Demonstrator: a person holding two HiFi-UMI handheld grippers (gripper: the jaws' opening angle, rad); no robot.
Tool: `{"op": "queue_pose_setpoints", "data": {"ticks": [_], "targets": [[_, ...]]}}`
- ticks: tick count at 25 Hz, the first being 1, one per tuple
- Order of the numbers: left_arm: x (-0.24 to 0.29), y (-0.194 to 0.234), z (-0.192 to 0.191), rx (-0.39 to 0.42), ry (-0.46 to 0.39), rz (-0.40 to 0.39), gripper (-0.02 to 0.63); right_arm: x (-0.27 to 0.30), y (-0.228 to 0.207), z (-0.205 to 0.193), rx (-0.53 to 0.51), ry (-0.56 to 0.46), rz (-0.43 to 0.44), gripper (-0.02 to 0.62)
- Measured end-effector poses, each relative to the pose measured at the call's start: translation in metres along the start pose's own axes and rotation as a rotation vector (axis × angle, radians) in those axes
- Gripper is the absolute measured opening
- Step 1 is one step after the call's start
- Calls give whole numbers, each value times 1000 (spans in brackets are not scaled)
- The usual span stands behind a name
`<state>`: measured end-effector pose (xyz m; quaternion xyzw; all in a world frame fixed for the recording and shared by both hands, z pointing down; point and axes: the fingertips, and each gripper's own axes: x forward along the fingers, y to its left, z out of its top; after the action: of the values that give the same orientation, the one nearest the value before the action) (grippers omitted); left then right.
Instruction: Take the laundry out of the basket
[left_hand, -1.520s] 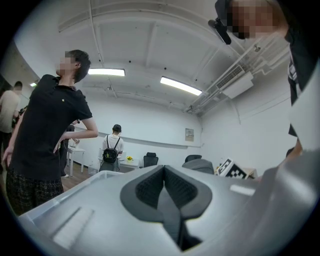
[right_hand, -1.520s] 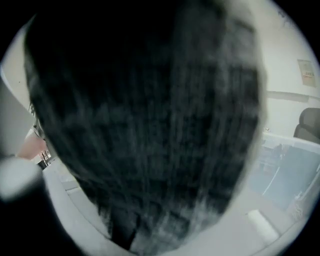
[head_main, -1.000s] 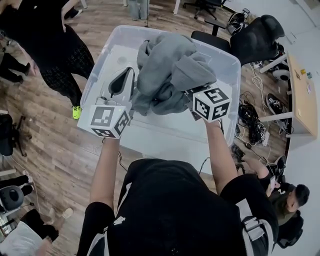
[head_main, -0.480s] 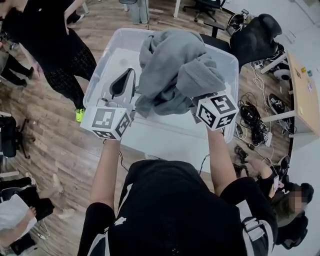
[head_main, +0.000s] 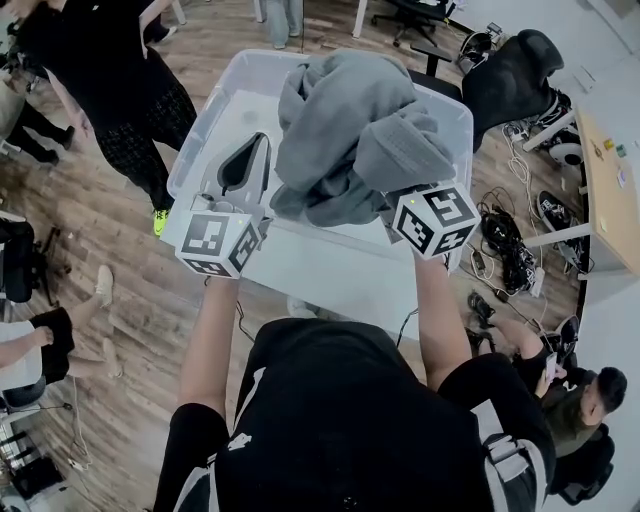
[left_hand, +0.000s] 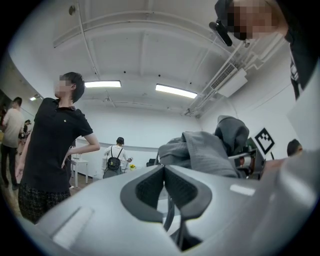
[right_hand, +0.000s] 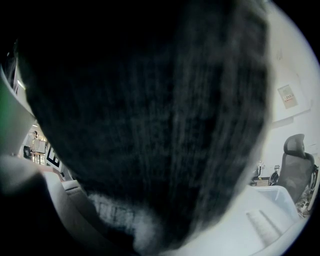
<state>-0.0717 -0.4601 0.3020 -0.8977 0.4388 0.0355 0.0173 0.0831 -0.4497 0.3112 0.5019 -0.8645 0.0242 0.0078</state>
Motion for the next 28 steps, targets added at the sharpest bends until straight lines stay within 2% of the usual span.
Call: {"op": "queue_pose_setpoints", "data": {"ticks": [14, 28], "targets": [[-33, -50, 6, 6, -27, 11, 8, -62, 9, 14, -8, -81, -8, 195], [-73, -108, 24, 46, -45, 50, 8, -127, 17, 30, -10, -140, 26, 195]]}}
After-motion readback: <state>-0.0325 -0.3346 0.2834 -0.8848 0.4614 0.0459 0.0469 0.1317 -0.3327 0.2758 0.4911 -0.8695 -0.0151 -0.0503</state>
